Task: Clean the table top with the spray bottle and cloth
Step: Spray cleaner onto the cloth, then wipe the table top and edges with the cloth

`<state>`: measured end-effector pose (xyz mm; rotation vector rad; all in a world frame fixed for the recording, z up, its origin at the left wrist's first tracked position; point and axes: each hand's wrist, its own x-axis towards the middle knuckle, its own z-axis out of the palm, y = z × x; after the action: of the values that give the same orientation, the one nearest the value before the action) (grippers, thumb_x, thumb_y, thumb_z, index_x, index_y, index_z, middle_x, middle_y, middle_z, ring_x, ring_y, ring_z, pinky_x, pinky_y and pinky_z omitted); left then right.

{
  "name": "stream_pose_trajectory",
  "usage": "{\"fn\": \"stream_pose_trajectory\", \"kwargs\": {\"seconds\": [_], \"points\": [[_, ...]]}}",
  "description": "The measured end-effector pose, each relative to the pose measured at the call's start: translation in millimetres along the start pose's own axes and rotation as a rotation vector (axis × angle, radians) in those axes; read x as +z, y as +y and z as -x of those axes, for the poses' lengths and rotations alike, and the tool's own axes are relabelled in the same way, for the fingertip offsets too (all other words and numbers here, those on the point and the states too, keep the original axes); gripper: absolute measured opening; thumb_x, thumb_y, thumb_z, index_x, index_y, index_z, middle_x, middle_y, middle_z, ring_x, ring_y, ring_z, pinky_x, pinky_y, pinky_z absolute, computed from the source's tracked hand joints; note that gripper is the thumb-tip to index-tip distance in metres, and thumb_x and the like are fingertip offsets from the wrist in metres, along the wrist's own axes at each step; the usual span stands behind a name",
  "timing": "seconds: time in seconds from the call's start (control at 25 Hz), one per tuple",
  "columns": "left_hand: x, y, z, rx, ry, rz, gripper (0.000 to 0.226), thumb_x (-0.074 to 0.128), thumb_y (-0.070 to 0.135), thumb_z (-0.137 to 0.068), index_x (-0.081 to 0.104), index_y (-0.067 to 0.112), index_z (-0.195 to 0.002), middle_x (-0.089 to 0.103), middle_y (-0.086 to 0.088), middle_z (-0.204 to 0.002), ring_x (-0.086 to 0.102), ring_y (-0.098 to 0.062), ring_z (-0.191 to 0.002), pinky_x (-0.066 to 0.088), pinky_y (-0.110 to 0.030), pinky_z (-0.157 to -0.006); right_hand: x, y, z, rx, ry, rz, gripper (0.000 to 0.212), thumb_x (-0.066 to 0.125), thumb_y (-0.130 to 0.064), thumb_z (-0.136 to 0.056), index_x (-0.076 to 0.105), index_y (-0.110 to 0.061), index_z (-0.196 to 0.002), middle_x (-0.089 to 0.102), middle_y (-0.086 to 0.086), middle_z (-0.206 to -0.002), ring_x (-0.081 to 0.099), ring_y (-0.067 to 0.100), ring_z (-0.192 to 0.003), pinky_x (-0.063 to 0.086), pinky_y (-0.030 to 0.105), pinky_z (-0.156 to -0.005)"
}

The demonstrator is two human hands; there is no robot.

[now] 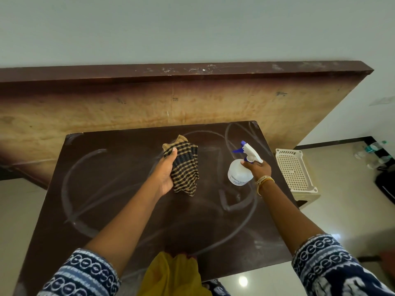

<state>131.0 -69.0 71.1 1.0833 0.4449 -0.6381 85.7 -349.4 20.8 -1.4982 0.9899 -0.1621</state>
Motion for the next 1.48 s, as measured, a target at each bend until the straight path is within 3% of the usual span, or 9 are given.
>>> {"fn": "stream_pose_trajectory", "kwargs": {"seconds": [0.2,0.32,0.52,0.68,0.88,1.12,1.24,1.36,1.48], "points": [[-19.4,0.3,25.2,-0.015,-0.038,-0.024,0.025,0.053,0.033,-0.098,0.063,0.014,-0.112,0.069,-0.014,-0.114,0.066,-0.031,-0.103,0.053,-0.047,-0.084,35.2,16.0,52.2,0.338,0.074,-0.019,0.072,0.074,-0.02,-0.082,0.038,-0.007,-0.143,0.05,0.014,-0.138,0.052,0.031,-0.122,0.044,0.044,-0.103],[-37.2,0.8,36.7,-0.015,-0.054,-0.047,0.026,0.055,0.023,-0.098,0.06,0.012,-0.121,0.067,-0.017,-0.12,0.065,-0.033,-0.106,0.053,-0.048,-0.086,73.4,19.5,104.0,0.502,-0.277,-0.181,0.058,0.064,-0.028,-0.09,0.044,-0.007,-0.14,0.052,0.015,-0.136,0.055,0.028,-0.114,0.041,0.043,-0.103],[-78.9,8.0,53.5,-0.084,-0.047,-0.056,0.028,0.051,0.027,-0.099,0.064,0.008,-0.115,0.07,-0.017,-0.112,0.068,-0.032,-0.1,0.055,-0.044,-0.078,145.0,15.6,172.2,0.421,-0.774,-0.311,0.056,0.041,-0.051,-0.098,0.059,-0.009,-0.129,0.068,0.014,-0.116,0.064,0.029,-0.104,0.052,0.04,-0.089],[-121.5,21.3,61.3,-0.021,0.054,-0.168,0.026,0.048,0.027,-0.101,0.064,0.01,-0.113,0.069,-0.015,-0.113,0.067,-0.03,-0.102,0.054,-0.043,-0.084,179.5,17.4,193.5,0.404,-0.911,-0.216,0.045,0.052,-0.04,-0.094,0.063,-0.006,-0.122,0.069,0.017,-0.113,0.066,0.032,-0.101,0.05,0.045,-0.094],[-154.2,30.7,70.4,0.081,0.208,-0.206,0.021,0.056,0.015,-0.097,0.064,0.006,-0.114,0.068,-0.015,-0.114,0.066,-0.027,-0.102,0.054,-0.038,-0.084,210.9,18.2,207.6,0.438,-1.062,-0.108,0.05,0.065,-0.022,-0.082,0.059,0.0,-0.127,0.059,0.023,-0.131,0.058,0.038,-0.116,0.039,0.053,-0.11],[-168.3,41.4,66.0,0.157,0.4,-0.154,0.016,0.069,0.013,-0.088,0.068,0.009,-0.103,0.071,-0.012,-0.109,0.067,-0.026,-0.101,0.056,-0.042,-0.089,234.1,1.5,208.0,0.432,-1.071,-0.08,0.038,0.057,-0.014,-0.089,0.058,0.003,-0.123,0.064,0.022,-0.117,0.063,0.035,-0.103,0.046,0.049,-0.1],[-174.9,40.9,61.5,0.175,0.429,-0.128,0.013,0.069,0.012,-0.088,0.068,0.011,-0.101,0.071,-0.01,-0.105,0.068,-0.021,-0.091,0.059,-0.034,-0.069,239.8,-7.8,202.6,0.428,-1.039,-0.072,0.026,0.056,-0.01,-0.09,0.062,0.002,-0.112,0.067,0.02,-0.109,0.065,0.033,-0.096,0.048,0.048,-0.097],[-192.2,42.7,59.1,0.179,0.45,-0.17,0.021,0.066,0.015,-0.091,0.065,0.015,-0.112,0.072,-0.004,-0.097,0.068,-0.014,-0.075,0.055,-0.024,-0.051,255.8,-16.2,197.0,0.403,-0.98,-0.05,0.033,0.061,-0.01,-0.084,0.063,0.002,-0.115,0.068,0.02,-0.108,0.066,0.035,-0.096,0.048,0.05,-0.099],[-224.5,51.0,52.9,0.177,0.476,-0.199,0.018,0.056,0.016,-0.097,0.064,0.021,-0.113,0.073,0.002,-0.099,0.071,-0.016,-0.075,0.054,-0.028,-0.062,289.7,-26.9,191.4,0.216,-0.785,0.071,0.027,0.069,-0.009,-0.08,0.066,-0.003,-0.106,0.069,0.016,-0.106,0.067,0.035,-0.097,0.053,0.048,-0.092]]}}
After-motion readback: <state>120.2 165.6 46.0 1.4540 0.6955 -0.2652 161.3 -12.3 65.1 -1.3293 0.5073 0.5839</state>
